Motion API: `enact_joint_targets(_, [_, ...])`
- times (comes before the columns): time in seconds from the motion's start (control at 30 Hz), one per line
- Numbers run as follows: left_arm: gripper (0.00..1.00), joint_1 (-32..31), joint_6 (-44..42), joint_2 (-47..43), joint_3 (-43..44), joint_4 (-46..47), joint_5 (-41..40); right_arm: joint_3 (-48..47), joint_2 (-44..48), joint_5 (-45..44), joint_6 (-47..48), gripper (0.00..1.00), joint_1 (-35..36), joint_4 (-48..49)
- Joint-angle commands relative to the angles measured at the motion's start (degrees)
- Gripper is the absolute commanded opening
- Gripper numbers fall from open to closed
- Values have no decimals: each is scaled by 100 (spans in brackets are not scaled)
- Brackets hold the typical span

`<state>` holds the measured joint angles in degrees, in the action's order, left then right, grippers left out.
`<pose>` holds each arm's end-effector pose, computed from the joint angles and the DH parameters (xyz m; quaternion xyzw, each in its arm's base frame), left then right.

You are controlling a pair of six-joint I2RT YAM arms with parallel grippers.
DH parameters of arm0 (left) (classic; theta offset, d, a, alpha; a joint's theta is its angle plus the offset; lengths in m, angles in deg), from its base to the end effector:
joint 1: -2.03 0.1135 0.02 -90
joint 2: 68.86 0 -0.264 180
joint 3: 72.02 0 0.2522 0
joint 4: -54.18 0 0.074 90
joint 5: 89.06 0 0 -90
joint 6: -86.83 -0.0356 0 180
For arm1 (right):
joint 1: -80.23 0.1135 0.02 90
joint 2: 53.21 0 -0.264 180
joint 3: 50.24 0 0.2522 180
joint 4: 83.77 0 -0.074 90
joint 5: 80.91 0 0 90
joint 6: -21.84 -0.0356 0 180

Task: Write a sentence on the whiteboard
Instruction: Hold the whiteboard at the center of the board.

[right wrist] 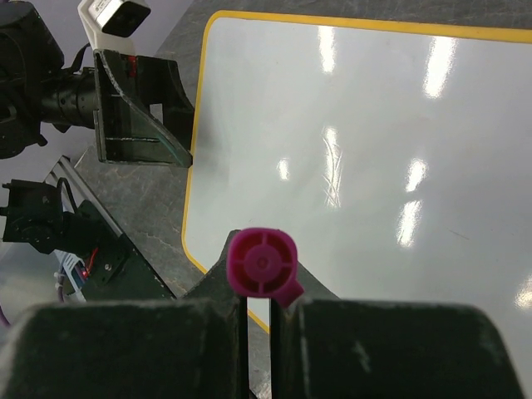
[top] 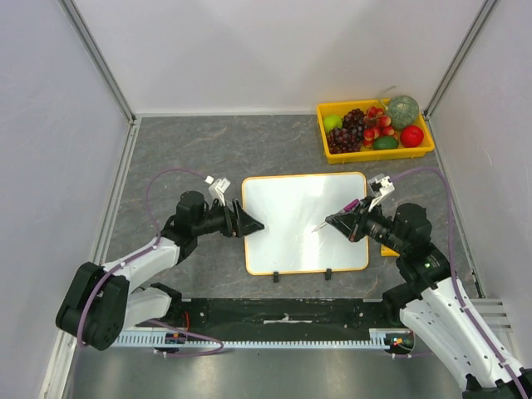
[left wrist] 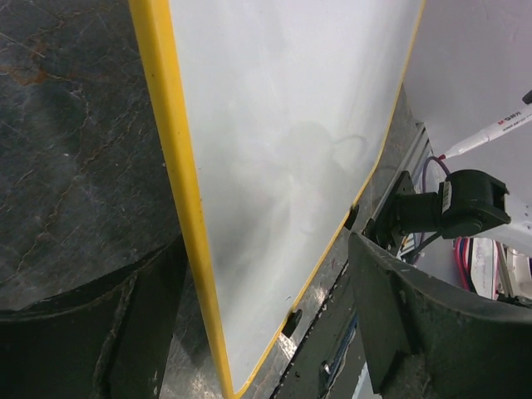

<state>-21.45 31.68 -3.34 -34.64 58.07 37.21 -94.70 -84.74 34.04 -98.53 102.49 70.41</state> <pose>0.1995 -0.1096 0.1926 0.0891 0.8109 -0.4797 0.3231 0.1279 0.0686 0.2843 -0.0803 0.7712 0.4212 0.4706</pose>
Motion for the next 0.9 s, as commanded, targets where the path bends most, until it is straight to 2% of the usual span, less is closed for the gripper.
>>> enact_joint_targets(0.0, [82,28,-110,224,-278,1231,495,-296,-2,-60,145,0,-2,1])
enact_joint_targets(0.37, [69,37,-207,866,-533,1733,811,-340,-178,10,110,0,-3,54])
enact_joint_targets(0.87, [72,28,-400,357,-894,1619,759,-235,-450,27,31,0,-11,282])
